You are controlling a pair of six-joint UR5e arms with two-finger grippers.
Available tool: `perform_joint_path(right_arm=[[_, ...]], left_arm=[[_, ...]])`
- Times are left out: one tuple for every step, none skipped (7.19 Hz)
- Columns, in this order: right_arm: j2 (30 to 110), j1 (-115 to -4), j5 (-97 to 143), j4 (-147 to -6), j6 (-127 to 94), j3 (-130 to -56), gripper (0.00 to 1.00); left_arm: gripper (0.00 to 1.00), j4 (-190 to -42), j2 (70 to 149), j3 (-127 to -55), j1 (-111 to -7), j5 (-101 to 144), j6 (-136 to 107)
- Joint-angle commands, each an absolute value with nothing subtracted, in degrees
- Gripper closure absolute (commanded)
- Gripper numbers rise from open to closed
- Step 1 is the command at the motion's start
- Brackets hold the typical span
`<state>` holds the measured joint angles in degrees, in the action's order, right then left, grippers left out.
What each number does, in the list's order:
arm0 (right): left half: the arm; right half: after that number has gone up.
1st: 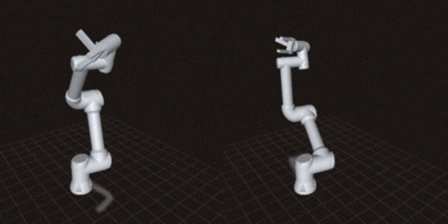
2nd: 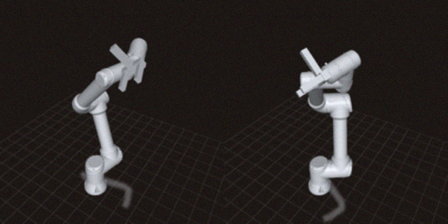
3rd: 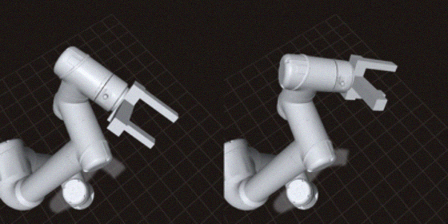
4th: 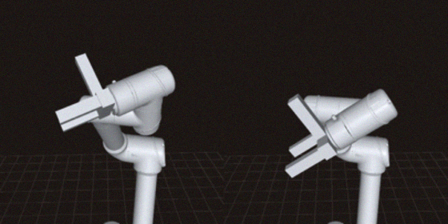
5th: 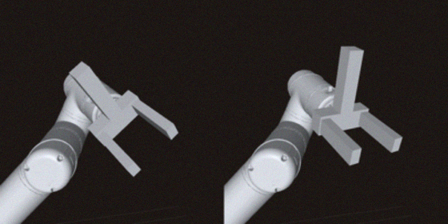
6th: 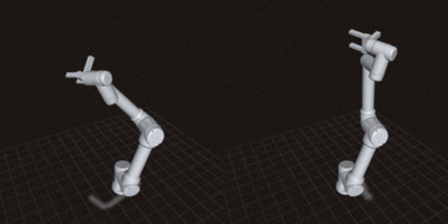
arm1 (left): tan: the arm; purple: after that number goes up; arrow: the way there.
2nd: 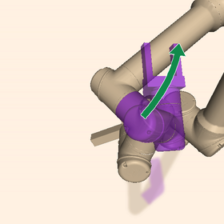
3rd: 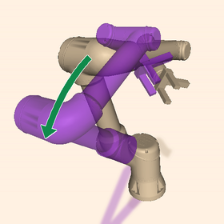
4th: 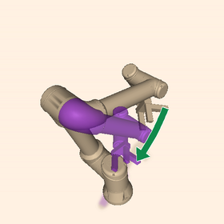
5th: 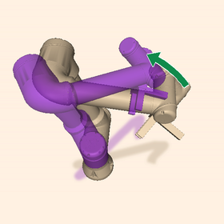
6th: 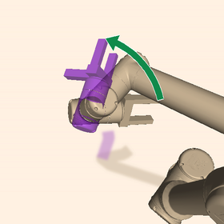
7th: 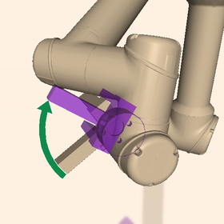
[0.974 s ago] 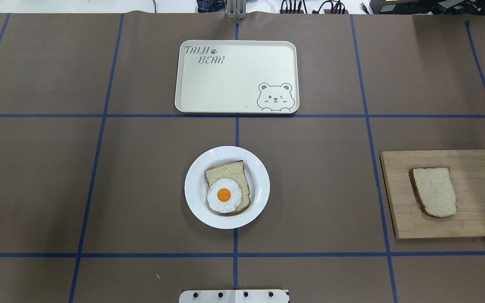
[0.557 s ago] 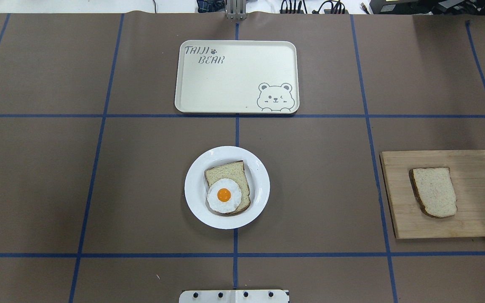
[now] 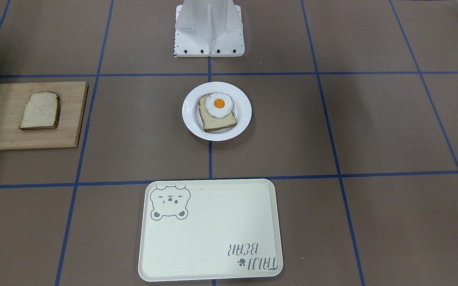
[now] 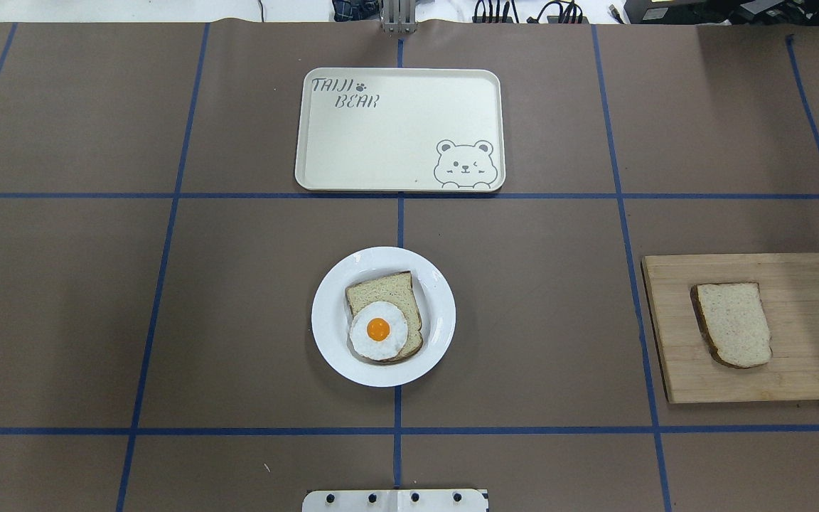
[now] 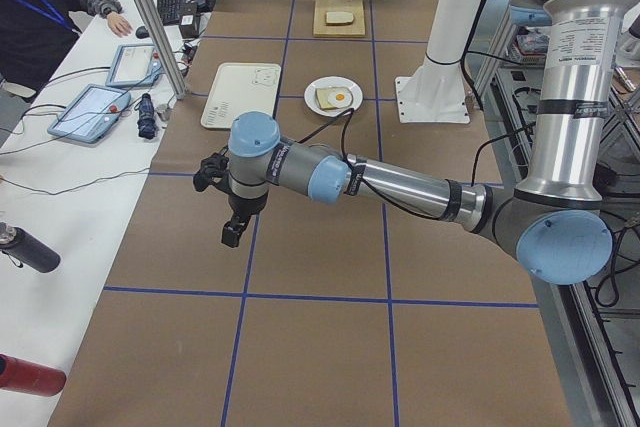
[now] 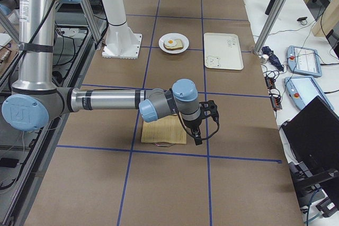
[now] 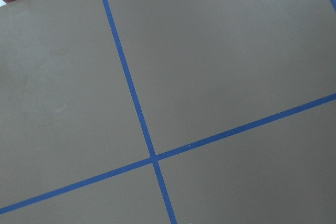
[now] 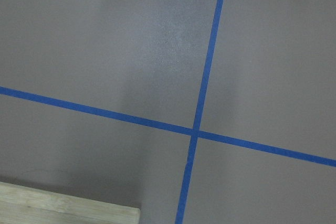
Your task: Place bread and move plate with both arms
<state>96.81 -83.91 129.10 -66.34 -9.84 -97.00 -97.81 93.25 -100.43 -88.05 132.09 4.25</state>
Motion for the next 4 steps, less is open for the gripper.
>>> perform_joint_path(right_arm=[[97.2, -78.3, 132.9, -58.6, -25.2, -95.9, 0.0], [97.4, -72.3, 132.5, -49.9, -39.1, -95.8, 0.0], [97.6, -68.2, 131.9, -42.4, -49.9, -95.7, 0.0], [98.7, -65.1, 130.5, -37.7, -56.0, -95.7, 0.02]], left_arm=[[0.01, -99.8, 93.2, -100.5, -88.1, 132.1, 4.1], [0.01, -99.8, 93.2, -100.2, -88.1, 132.1, 4.1], [0.01, -99.9, 93.3, -99.9, -88.1, 132.1, 4.1], [0.01, -99.9, 93.3, -99.9, -88.1, 132.1, 4.1]])
